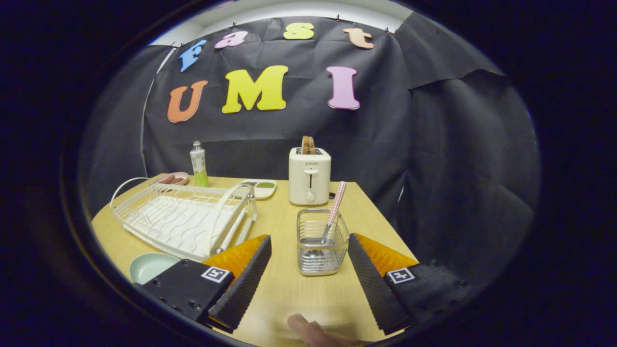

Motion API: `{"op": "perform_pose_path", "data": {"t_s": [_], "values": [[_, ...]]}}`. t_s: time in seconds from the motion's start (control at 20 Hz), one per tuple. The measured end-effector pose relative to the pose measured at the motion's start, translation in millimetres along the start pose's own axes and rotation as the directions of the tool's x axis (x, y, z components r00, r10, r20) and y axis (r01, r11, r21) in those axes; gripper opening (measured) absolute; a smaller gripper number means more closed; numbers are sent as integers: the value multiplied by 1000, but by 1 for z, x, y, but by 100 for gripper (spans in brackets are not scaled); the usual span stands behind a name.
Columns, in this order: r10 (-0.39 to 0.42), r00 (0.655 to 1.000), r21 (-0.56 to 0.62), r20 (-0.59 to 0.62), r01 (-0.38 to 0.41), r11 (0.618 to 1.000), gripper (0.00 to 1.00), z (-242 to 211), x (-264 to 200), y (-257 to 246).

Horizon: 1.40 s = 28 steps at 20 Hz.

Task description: Take the plate from the dish rack, then take the spoon from the basket and place it into the plate.

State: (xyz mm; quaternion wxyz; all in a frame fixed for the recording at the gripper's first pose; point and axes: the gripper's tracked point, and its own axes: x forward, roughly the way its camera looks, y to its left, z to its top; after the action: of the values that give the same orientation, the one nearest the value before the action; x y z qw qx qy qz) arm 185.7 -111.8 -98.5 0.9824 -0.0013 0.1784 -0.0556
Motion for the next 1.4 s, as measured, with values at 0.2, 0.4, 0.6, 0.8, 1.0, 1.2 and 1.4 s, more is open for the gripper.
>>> {"op": "perform_pose_path", "data": {"t_s": [0.2, 0.4, 0.6, 0.8, 1.0, 1.2, 1.4], "values": [[-18, 1000, -7, -1, 18, 1000, 100, 27, 51, -12], [3, 997, 60, -83, 2, 998, 100, 32, 93, -14], [-10, 992, 169, -129, 32, 985, 95, 32, 124, -30], [24, 988, 185, -155, 5, 983, 63, 24, 132, -25], [-32, 998, 229, -53, 43, 972, 19, 44, 122, -32], [-106, 988, 232, 113, 78, 970, 16, 89, 84, -35], [-161, 944, 189, 287, 109, 976, 16, 136, 23, -32]]}}
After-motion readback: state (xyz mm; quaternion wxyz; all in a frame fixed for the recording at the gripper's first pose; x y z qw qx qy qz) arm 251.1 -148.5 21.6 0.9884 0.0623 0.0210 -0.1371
